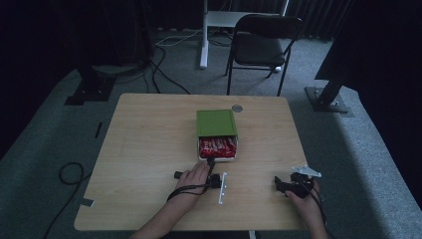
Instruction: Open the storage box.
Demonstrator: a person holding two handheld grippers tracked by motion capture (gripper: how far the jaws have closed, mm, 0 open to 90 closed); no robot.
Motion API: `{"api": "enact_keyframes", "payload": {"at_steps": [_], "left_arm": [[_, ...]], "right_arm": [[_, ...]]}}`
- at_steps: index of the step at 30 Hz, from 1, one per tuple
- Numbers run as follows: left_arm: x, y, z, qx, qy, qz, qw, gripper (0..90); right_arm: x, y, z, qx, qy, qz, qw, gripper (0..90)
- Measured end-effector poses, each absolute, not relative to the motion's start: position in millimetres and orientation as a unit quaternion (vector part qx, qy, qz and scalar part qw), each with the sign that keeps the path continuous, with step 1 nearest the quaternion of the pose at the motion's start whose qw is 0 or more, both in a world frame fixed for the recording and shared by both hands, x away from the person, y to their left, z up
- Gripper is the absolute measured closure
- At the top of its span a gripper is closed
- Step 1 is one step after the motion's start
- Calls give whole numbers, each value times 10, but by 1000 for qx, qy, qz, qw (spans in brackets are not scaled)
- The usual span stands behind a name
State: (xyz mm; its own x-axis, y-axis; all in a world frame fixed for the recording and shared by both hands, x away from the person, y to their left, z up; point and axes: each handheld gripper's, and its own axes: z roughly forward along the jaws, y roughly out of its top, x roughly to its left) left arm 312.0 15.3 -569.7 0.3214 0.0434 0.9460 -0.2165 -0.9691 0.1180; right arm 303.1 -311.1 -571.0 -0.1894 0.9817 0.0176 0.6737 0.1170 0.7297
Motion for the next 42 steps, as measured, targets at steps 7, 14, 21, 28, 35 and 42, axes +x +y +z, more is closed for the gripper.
{"api": "enact_keyframes", "payload": {"at_steps": [7, 14, 21, 28, 35, 42], "left_arm": [[3054, 154, -5693, 806, -56, 578, 113, 722], [2988, 155, -5691, 807, -60, 577, 112, 723], [2923, 144, -5694, 807, -60, 576, 114, 723], [2844, 162, -5690, 808, -64, 574, 115, 725], [2777, 159, -5701, 807, -67, 574, 120, 725], [2695, 160, -5704, 809, -71, 570, 122, 725]], "right_arm": [[3031, -3111, -5710, 587, 705, 312, 247, 106], [3032, -3112, -5710, 587, 705, 312, 247, 106], [3032, -3112, -5710, 587, 705, 312, 247, 107], [3031, -3111, -5710, 587, 705, 312, 247, 106], [3031, -3111, -5710, 587, 705, 312, 247, 106], [3032, -3111, -5710, 587, 705, 312, 247, 107]]}}
